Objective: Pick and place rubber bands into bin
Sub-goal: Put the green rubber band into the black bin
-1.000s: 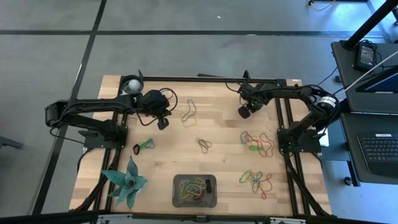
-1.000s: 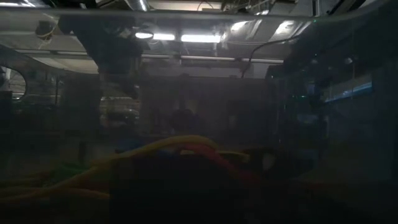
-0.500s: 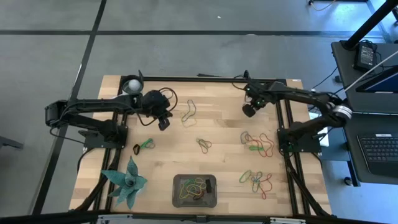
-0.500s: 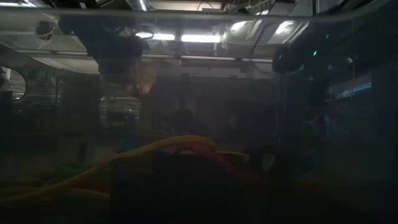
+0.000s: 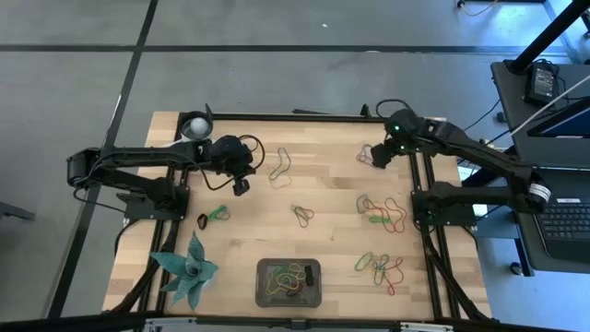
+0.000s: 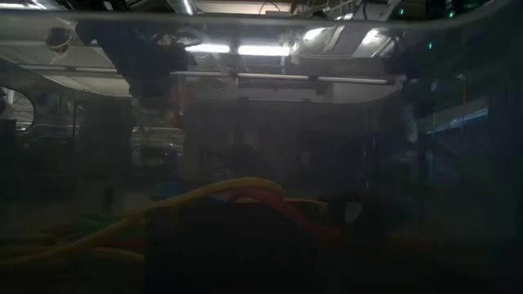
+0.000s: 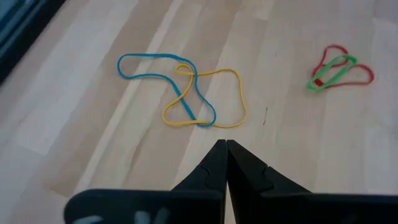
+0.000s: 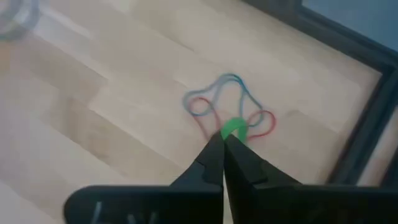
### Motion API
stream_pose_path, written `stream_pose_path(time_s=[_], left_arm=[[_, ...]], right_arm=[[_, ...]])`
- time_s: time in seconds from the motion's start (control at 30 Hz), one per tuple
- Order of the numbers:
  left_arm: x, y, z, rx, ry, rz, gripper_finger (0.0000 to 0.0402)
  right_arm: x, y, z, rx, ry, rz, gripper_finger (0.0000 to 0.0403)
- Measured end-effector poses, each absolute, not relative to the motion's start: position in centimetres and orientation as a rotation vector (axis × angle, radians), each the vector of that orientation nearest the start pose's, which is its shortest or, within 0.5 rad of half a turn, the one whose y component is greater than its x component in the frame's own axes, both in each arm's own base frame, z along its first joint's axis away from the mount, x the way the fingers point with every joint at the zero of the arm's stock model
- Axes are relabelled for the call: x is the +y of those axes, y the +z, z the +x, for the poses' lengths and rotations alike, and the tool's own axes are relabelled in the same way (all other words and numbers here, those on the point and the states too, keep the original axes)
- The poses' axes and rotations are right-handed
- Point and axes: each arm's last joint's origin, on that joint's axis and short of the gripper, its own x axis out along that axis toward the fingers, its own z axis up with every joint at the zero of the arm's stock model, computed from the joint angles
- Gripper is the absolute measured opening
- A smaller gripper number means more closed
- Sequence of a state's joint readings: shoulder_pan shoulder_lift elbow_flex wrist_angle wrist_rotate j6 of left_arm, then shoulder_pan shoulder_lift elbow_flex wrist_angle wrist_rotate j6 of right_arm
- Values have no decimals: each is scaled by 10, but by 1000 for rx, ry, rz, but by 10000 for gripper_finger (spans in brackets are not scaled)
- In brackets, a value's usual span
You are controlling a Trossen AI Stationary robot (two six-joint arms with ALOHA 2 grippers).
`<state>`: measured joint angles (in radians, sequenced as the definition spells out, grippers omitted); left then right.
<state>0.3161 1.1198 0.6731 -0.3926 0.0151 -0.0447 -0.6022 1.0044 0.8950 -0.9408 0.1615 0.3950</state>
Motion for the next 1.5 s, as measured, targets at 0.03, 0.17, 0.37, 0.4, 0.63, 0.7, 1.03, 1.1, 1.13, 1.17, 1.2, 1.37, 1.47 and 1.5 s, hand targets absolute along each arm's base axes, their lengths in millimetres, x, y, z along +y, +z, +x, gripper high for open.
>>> stream_pose_path(time_s=[0.03,0.17,0.37,0.4,0.63,0.7,1.03,1.1,1.13,1.17,1.2,1.37,1.47,1.5], left_arm=[[67,217,206,829,292,-160,2],[65,220,203,829,236,-77,2],[60,234,188,773,206,-38,2],[59,236,184,761,212,-34,2],[48,229,149,660,289,-124,2],[45,228,142,629,297,-155,2],[22,228,136,482,262,-145,2],[16,228,137,471,261,-114,2],[13,228,137,471,261,-91,2],[11,228,138,469,256,-70,2],[8,228,138,469,251,-54,2],[-2,228,138,471,201,-23,2],[-5,227,137,484,180,-16,2],[-6,227,137,484,174,-15,2]], right_arm=[[-101,280,144,882,-890,584,2],[-89,295,152,822,-841,594,1],[-59,316,174,720,-740,536,0],[-52,319,178,702,-728,521,0],[-6,331,217,664,-640,422,0],[6,336,232,668,-599,376,0],[64,360,316,686,-429,212,0],[75,362,330,688,-396,191,0],[80,364,337,691,-370,181,0],[86,365,343,694,-342,170,0],[93,365,349,698,-315,167,0],[127,361,376,735,-143,158,0],[148,352,387,761,-68,119,0],[154,348,389,768,-58,111,0]])
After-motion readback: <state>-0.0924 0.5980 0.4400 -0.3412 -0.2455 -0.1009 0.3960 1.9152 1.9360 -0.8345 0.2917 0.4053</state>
